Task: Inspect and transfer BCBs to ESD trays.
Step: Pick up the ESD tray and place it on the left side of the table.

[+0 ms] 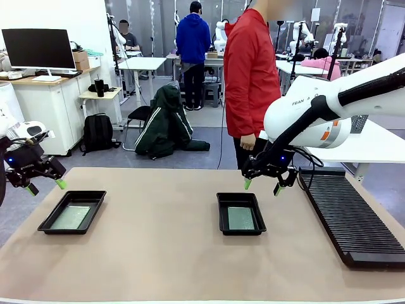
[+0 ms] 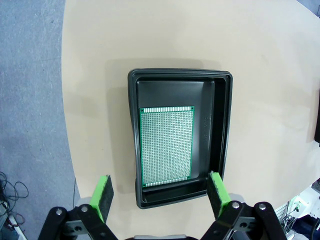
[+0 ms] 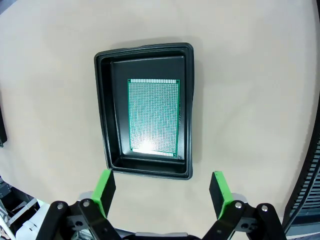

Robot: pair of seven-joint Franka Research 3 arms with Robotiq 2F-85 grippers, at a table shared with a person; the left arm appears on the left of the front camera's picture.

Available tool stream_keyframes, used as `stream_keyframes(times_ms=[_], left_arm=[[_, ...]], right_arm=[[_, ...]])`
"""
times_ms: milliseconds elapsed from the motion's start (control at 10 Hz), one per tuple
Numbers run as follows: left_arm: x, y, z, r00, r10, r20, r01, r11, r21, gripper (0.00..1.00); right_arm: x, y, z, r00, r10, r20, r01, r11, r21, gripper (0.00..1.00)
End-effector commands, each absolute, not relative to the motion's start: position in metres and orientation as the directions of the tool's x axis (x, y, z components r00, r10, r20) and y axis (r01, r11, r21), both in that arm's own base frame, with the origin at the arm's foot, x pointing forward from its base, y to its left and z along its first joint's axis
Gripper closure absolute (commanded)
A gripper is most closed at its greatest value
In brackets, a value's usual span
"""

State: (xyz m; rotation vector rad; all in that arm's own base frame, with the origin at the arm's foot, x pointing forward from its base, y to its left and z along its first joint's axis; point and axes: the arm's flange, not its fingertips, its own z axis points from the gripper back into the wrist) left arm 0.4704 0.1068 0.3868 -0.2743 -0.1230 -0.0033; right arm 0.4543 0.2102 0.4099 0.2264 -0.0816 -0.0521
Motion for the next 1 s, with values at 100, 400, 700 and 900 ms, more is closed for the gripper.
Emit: stream_keyframes(times_ms=[100,400,700,900], left_arm=[[0.471,0.108,0.386,0.991,0.015,0.131,0.022,0.962,-0.273,0.0],[0.458,0.052,0.412,0.991,0.031,0.13,0.001,0.971,-0.238,0.0],[0.451,-0.058,0.442,0.989,0.001,0.149,0.031,0.977,-0.209,0.0],[0.458,-0.147,0.446,0.987,0.013,0.159,0.02,0.979,-0.201,0.0]], right_arm=[[0.455,0.211,0.408,0.995,-0.063,0.082,0.042,0.973,0.228,0.0],[0.441,0.163,0.417,0.996,-0.061,0.07,0.034,0.939,0.341,0.0],[0.417,0.091,0.425,0.989,-0.08,0.121,0.017,0.892,0.452,0.0],[0.413,0.044,0.421,0.987,-0.086,0.135,0.011,0.878,0.478,0.0]])
